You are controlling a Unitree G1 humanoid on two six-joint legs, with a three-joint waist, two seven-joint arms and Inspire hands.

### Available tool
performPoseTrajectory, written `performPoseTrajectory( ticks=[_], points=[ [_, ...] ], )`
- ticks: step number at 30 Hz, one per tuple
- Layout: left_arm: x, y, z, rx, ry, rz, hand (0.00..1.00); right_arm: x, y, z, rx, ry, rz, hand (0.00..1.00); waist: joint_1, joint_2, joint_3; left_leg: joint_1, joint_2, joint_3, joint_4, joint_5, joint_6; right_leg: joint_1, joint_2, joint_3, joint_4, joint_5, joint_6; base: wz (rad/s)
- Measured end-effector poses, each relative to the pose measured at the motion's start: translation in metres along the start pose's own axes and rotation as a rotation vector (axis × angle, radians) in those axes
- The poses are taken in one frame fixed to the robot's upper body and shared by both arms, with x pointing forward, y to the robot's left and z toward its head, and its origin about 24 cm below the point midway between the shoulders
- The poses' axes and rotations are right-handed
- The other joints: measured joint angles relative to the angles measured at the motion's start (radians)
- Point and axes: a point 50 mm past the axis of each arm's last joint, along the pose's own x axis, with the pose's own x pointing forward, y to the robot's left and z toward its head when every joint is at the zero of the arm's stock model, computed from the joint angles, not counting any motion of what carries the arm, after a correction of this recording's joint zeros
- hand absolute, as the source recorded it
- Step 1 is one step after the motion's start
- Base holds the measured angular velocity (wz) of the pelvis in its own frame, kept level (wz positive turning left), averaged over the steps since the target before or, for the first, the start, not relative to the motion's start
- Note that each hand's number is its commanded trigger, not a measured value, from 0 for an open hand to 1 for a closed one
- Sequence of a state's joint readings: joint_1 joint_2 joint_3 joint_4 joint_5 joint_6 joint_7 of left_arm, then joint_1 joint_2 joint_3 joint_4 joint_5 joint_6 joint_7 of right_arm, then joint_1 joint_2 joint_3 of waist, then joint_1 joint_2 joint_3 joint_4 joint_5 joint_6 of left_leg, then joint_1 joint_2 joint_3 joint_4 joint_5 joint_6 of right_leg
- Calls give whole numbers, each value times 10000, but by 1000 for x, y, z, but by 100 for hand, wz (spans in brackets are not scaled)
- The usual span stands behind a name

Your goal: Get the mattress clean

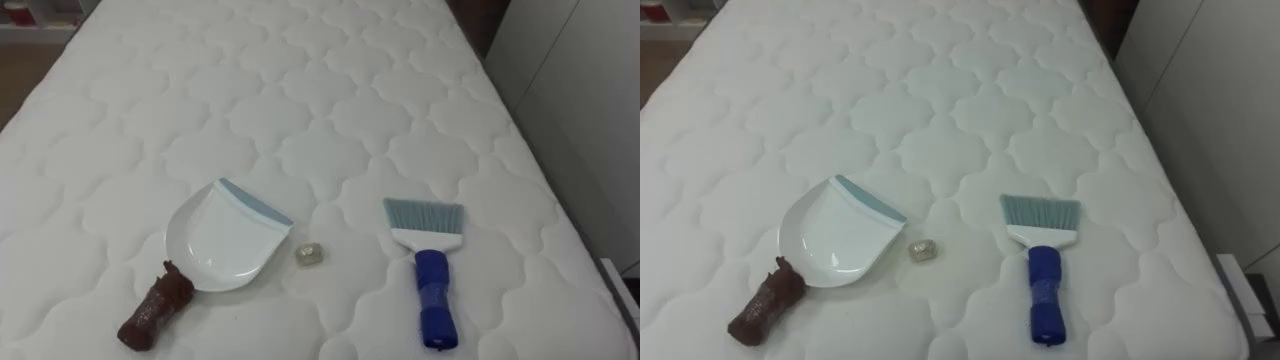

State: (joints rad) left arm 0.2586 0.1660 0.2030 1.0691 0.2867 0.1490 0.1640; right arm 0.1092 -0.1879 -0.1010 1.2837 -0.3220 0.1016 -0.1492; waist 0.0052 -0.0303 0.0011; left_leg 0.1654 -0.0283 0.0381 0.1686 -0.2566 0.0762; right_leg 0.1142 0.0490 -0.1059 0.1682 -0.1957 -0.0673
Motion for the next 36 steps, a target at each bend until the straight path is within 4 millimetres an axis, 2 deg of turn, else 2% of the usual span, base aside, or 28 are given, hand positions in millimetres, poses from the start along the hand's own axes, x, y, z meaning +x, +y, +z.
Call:
performPoseTrajectory(
  ticks=[13, 14, 22, 25, 28, 36],
  points=[
    [0, 4, 2, -143, -59, 387, 0, 0, 0, -1, 33, 57, -23, 0, 32, -47, -18, 9, 7, 103, -2, 0, 0, -16, 6, 50, 21, 0, 0, 0],
    [0, 5, 3, -202, -135, 559, 0, 0, 0, -1, 42, 36, -96, 0, 28, -25, -40, 21, 7, 100, -1, 0, 0, -2, 7, 54, 15, 0, 0, 0],
    [0, 17, 22, -614, -988, 1913, 0, 0, -4, 9, 531, -382, -526, 0, 59, -70, -38, 41, 3, 9, 6, 0, 0, 49, 3, -9, 5, 2, -1, 2],
    [-1, 19, 30, -808, -1262, 2168, 0, 0, -4, 11, 553, -499, -534, 0, 61, -25, -53, 33, 3, 2, 17, 0, 0, 48, 2, -10, 5, 2, -1, 0],
    [-4, 27, 48, -1135, -2096, 2695, 0, 0, -4, 12, 559, -571, -543, 0, 39, -40, -22, 4, 0, -65, 18, 0, 0, 55, -5, -80, 3, 2, -1, 5],
    [-25, 46, 105, -2081, -4884, 4309, 0, 0, -5, 17, 588, -937, -570, 0, -24, 142, 46, -83, -19, -148, 14, 1, 2, 38, -20, -153, 3, 5, -1, 2]
  ],
)
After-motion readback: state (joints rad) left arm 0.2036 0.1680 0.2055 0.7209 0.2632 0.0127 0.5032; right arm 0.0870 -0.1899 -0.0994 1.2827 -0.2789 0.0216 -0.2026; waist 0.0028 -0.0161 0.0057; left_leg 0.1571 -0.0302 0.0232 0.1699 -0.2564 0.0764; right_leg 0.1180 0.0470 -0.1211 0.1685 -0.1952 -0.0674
